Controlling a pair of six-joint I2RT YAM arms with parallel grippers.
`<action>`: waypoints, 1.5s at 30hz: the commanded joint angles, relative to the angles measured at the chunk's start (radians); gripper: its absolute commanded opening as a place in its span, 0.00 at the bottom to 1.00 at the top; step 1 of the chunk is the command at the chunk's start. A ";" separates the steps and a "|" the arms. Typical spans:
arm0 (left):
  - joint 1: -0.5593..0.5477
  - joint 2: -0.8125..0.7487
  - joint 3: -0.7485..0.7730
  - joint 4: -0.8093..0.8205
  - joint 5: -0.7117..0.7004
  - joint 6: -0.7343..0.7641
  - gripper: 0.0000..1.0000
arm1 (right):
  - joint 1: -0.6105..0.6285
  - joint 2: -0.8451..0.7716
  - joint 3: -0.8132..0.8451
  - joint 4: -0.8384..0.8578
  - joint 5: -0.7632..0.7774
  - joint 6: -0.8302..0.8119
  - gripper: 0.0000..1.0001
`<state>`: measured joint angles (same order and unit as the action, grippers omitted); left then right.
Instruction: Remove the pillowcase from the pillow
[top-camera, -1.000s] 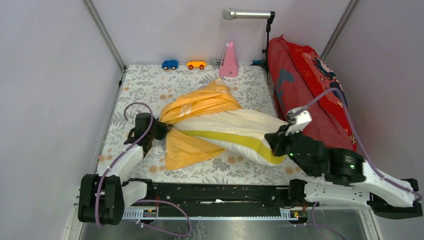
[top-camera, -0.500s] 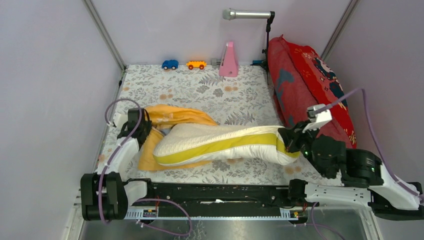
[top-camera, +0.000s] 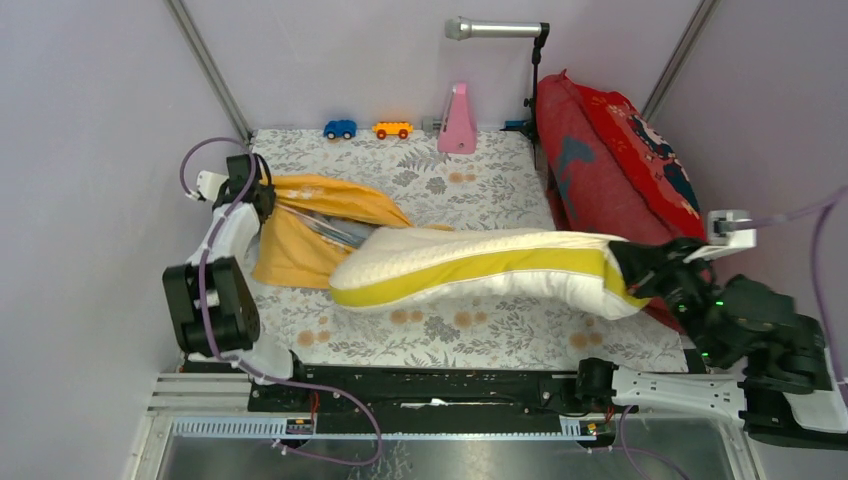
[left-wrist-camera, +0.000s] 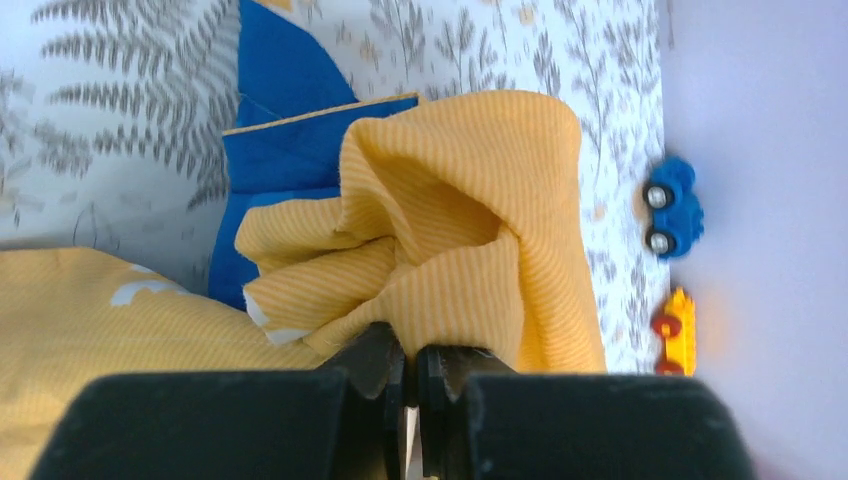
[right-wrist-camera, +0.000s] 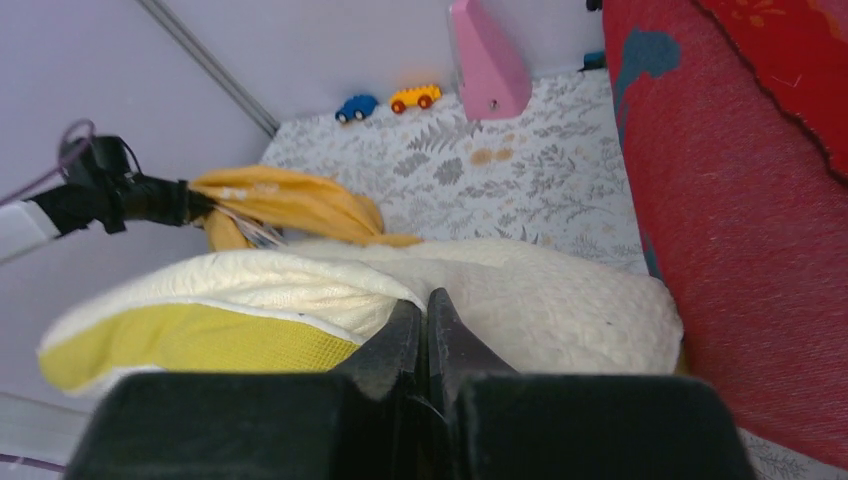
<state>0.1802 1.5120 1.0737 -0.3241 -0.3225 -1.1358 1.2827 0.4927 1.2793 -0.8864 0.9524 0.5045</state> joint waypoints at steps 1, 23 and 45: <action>0.062 0.125 0.143 -0.010 -0.042 0.012 0.00 | -0.007 -0.035 0.084 0.087 0.146 -0.027 0.00; -0.128 0.052 0.354 0.223 -0.048 0.373 0.74 | -0.006 0.293 -0.047 0.208 -0.095 -0.167 0.00; -0.339 -0.460 -0.110 -0.150 0.415 0.298 0.99 | -0.008 0.413 -0.194 0.319 -0.378 -0.202 0.00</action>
<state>-0.1417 1.1049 1.0325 -0.4255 0.0299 -0.8753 1.2816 0.8829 1.0977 -0.6552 0.6502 0.3012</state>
